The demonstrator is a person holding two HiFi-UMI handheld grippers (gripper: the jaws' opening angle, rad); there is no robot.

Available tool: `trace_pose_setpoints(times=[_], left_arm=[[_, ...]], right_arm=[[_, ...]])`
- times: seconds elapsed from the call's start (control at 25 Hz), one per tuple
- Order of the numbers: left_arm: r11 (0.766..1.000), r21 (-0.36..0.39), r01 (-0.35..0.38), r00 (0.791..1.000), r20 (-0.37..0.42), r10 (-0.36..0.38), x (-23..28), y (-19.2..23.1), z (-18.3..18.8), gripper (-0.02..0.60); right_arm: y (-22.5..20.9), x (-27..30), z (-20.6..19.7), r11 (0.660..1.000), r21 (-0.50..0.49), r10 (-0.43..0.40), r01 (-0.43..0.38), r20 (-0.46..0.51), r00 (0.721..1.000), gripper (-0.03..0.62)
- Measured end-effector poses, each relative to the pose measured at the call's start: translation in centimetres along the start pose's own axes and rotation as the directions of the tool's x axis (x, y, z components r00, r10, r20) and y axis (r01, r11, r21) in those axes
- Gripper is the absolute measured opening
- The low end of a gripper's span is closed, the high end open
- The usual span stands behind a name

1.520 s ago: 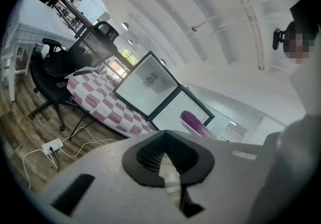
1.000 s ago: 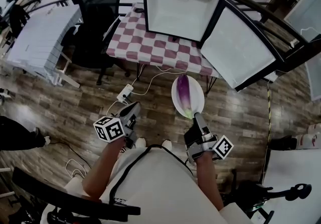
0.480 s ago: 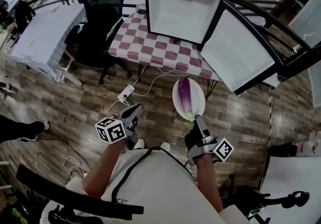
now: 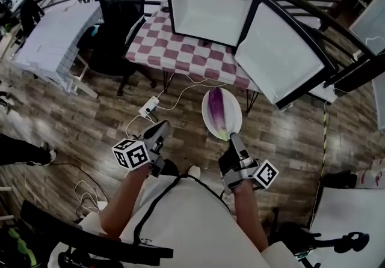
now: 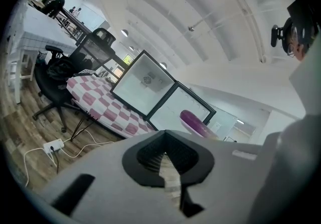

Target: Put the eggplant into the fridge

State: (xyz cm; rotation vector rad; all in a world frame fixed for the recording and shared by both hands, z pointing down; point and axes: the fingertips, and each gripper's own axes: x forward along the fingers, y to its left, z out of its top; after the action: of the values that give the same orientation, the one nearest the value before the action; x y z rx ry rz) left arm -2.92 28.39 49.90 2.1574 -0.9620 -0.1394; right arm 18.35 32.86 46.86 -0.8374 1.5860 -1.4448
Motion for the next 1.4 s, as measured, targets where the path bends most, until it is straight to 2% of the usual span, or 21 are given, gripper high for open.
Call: trace_pose_setpoints(times=[0.36, 0.84, 1.08, 1.4], left_arm=[[0.999, 0.016, -0.03, 1.0, 0.01, 0.03, 0.2, -1.0, 0.1, 0.005], [0.999, -0.003, -0.04, 0.999, 0.01, 0.04, 2.1, 1.5, 1.1, 0.005], [0.999, -0.015, -0.037, 0.999, 0.0, 0.037, 3.7, 4.4, 3.2, 0.005], [1.0, 0.018, -0.01, 0.999, -0.031, 0.01, 7.5, 8.3, 8.3, 0.003]], right_arm=[[-0.4, -0.5, 1.1, 1.0, 0.007, -0.012, 0.012, -0.026, 1.0, 0.043], [-1.3, 2.7, 1.8, 1.0, 0.005, -0.022, 0.022, -0.039, 0.999, 0.043], [-2.0, 6.4, 2.3, 1.0, 0.006, -0.03, 0.03, -0.033, 0.999, 0.043], [-3.4, 13.7, 3.5, 0.999, 0.009, -0.041, 0.041, -0.012, 0.999, 0.043]])
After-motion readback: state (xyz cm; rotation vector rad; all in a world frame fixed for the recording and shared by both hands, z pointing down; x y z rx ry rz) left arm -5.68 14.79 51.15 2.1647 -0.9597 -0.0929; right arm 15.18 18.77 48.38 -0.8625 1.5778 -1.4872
